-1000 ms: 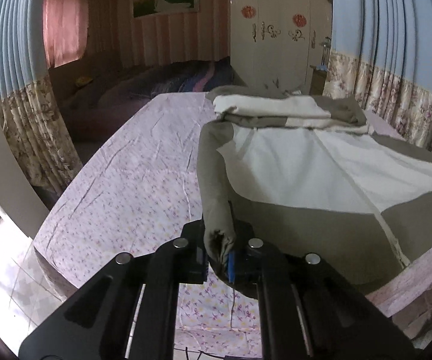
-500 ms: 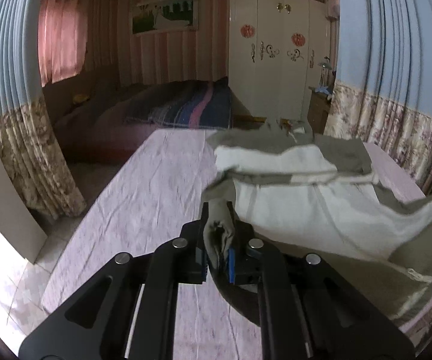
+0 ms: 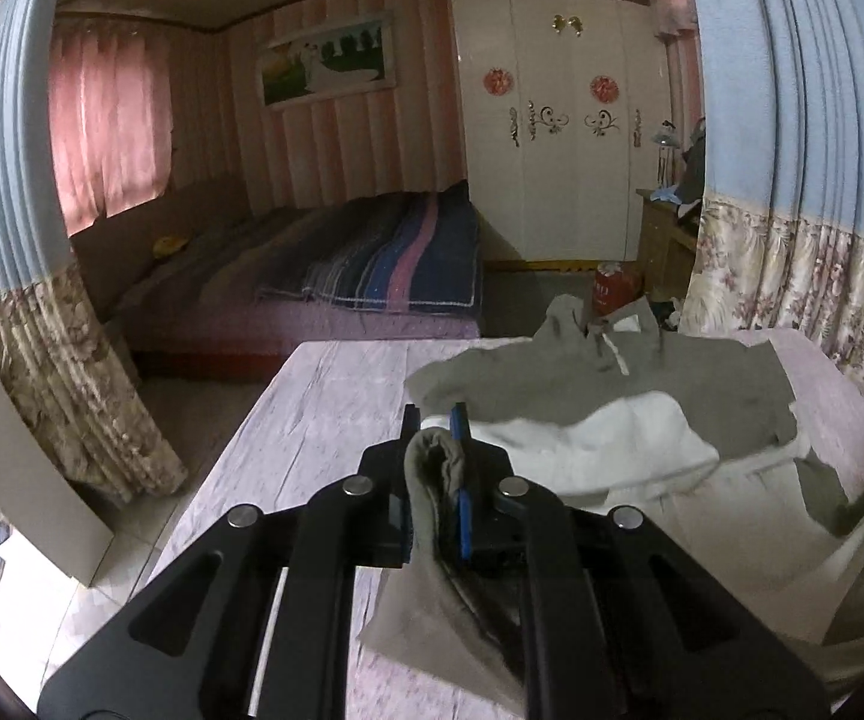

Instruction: Fold large clothes

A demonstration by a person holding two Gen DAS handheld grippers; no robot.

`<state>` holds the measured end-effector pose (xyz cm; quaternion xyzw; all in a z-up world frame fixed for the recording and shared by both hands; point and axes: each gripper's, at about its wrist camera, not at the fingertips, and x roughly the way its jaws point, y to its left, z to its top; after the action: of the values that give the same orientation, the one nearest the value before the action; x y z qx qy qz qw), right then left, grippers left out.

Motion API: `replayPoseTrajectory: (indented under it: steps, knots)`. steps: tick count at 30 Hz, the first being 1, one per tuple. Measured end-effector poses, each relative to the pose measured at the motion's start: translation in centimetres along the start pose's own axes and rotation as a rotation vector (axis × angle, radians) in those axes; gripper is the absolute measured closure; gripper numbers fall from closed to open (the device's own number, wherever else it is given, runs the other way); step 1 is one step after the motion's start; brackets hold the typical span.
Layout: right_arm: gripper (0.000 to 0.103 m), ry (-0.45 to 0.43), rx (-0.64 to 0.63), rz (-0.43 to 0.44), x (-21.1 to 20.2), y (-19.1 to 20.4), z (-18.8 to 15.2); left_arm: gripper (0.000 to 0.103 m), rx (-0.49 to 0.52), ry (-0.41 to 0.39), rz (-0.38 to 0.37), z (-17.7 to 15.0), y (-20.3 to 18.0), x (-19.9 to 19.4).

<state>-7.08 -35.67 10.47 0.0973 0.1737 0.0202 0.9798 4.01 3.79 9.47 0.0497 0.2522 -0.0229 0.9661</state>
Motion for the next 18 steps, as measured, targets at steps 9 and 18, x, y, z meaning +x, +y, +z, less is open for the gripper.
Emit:
replayPoseTrajectory:
  steps: [9,18]
  knots:
    - [0.098,0.036,0.075,-0.043,7.4,-3.5,3.5,0.093,-0.031,0.026,-0.006,4.8,0.7,7.4]
    - [0.098,0.117,0.064,-0.128,20.0,-6.1,7.3,0.101,0.009,0.050,0.128,9.7,1.1,18.6]
